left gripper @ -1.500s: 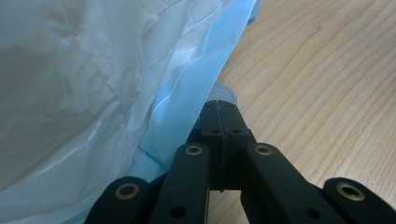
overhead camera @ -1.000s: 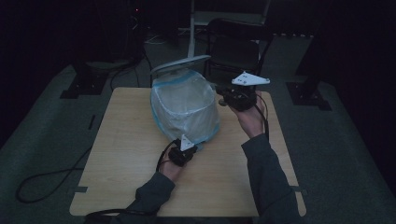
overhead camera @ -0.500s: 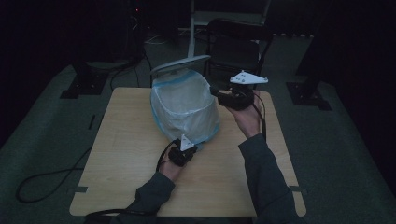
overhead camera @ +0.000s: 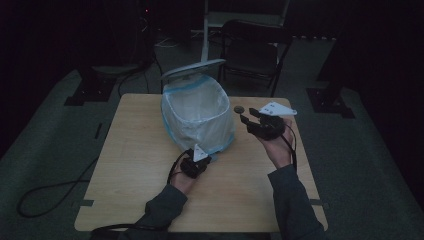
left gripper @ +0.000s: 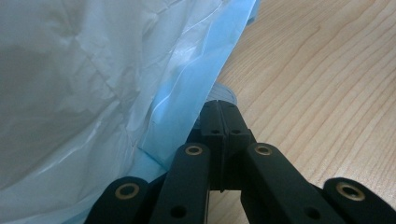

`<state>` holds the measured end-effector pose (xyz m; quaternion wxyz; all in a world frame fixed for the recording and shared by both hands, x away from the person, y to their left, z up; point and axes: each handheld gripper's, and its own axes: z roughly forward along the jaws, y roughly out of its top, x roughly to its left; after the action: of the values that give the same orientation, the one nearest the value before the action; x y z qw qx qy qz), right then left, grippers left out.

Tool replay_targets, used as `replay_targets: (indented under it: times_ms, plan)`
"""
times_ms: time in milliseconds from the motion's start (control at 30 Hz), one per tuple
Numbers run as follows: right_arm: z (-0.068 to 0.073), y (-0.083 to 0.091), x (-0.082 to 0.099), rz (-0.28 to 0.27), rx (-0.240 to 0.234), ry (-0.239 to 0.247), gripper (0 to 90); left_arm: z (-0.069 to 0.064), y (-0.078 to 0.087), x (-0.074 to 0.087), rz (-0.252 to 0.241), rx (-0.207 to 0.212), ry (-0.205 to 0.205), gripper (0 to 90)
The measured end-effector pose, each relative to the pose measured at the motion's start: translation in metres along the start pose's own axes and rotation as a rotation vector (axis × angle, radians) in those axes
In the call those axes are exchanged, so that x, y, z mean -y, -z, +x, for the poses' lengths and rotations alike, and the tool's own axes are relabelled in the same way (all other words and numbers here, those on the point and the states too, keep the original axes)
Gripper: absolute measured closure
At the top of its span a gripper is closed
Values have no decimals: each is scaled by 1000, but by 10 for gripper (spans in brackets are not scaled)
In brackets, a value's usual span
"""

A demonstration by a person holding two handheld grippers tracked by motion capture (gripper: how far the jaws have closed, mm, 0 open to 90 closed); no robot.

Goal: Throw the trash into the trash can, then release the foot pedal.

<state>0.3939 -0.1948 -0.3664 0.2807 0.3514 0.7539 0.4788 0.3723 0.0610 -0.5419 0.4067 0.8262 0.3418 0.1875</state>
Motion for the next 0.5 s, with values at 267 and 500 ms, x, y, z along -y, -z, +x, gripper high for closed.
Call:
replay_targets:
  times_ms: [267, 500]
  plan:
    - [-2, -3, 20, 32, -1, -23, 545, 0, 0, 0, -2, -1, 0, 900]
    - [2, -3, 31, 48, 6, -9, 547, 0, 0, 0, -2, -1, -2, 900]
